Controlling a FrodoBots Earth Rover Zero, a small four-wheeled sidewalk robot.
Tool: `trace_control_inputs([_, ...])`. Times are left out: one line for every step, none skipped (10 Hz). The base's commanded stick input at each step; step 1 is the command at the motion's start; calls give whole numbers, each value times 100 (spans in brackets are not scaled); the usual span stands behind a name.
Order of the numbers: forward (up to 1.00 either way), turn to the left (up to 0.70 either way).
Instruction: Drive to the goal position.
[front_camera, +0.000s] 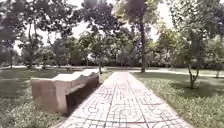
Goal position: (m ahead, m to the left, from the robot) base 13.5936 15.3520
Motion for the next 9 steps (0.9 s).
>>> trace_control_inputs([100,0])
trace_control_inputs([100,0])
trace_control_inputs([100,0])
trace_control_inputs([100,0])
trace_control_inputs([100,0])
trace_control_inputs([100,0])
trace_control_inputs([100,0])
trace_control_inputs([100,0])
trace_control_inputs([100,0])
